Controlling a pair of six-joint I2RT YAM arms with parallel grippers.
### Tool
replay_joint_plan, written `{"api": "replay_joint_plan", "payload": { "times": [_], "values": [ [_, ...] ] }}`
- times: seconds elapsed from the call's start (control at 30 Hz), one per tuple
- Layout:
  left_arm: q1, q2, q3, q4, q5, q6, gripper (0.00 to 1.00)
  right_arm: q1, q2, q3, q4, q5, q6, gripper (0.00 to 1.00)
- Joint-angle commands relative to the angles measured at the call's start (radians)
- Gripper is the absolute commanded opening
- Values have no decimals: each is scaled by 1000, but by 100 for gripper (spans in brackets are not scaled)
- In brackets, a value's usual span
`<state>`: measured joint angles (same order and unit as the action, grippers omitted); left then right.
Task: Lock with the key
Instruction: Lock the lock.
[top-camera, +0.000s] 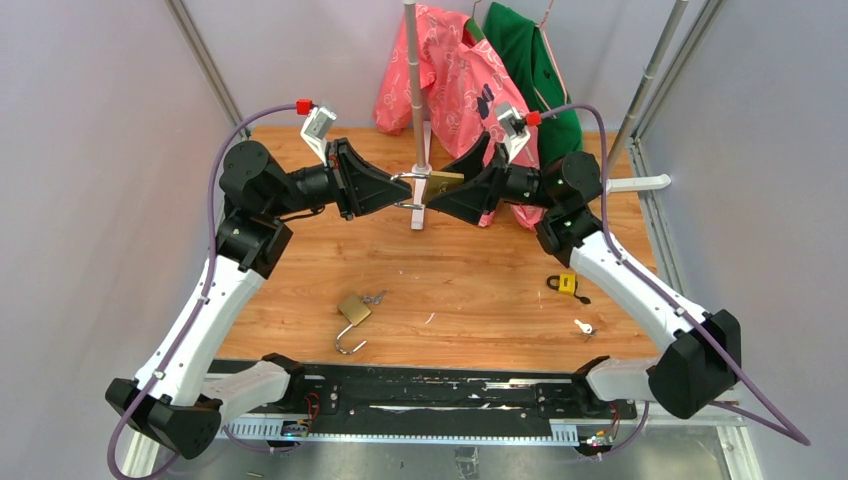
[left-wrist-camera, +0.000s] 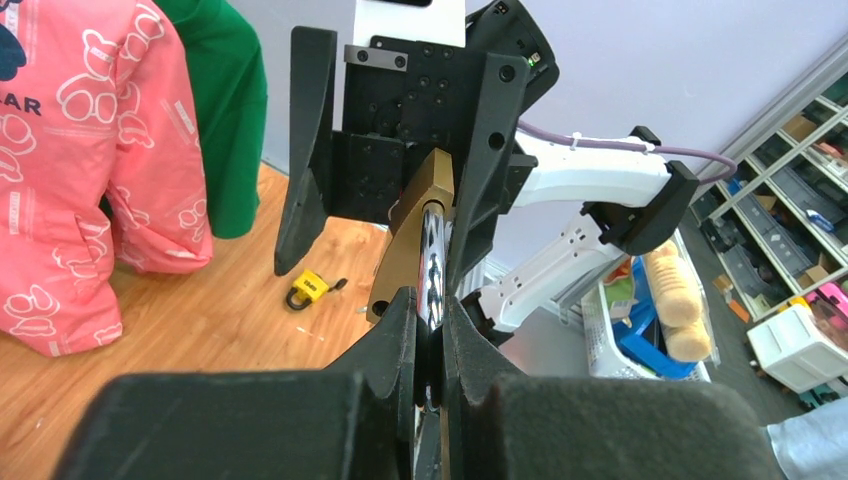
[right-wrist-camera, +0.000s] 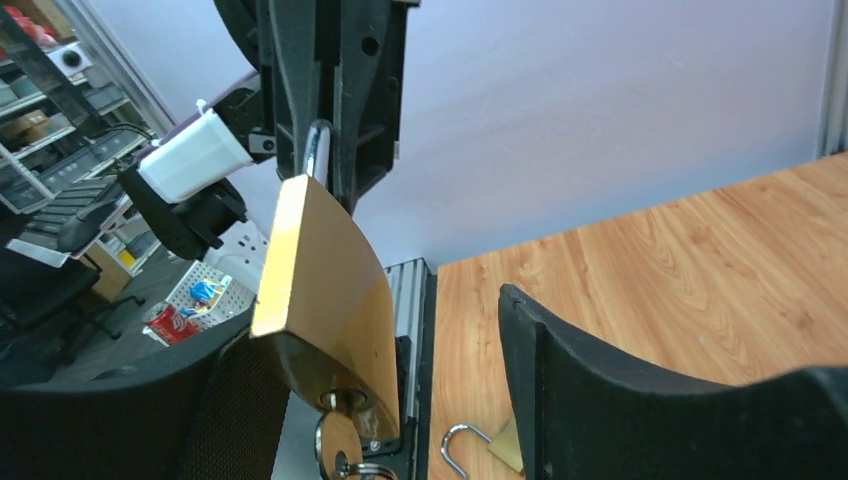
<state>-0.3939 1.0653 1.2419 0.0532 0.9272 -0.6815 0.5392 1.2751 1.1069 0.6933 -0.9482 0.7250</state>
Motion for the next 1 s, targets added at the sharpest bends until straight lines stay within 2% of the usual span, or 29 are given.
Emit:
{"api": "replay_joint_plan", "payload": {
  "times": [0.0, 0.17, 0.27, 0.3, 0.37, 0.47, 0.53, 0.83, 0.97],
  "values": [
    [4, -11, 48, 113, 0, -20, 0, 11, 36, 48, 234, -64, 157, 65],
    [4, -3, 42, 113, -5, -18, 0, 11, 72, 45, 408, -74, 287, 59],
    [4, 0, 42, 117, -10, -19, 0, 11, 77, 46, 421, -84, 300, 45],
    [5, 2, 44, 122, -12, -22, 0, 11, 79, 44, 420, -87, 303, 44],
    [7, 3, 44, 129, -12, -27, 0, 11, 78, 37, 419, -88, 302, 47],
    [11, 3, 41, 147, -15, -40, 0, 11, 71, 18, 409, -87, 291, 61],
    [15, 3, 38, 162, -15, -52, 0, 11, 63, 4, 397, -83, 280, 63],
    [21, 11, 38, 175, -8, -66, 0, 5, 46, -24, 377, -65, 247, 52],
    [22, 9, 30, 176, -10, -66, 0, 1, 34, -30, 384, -44, 247, 53]
  ]
}}
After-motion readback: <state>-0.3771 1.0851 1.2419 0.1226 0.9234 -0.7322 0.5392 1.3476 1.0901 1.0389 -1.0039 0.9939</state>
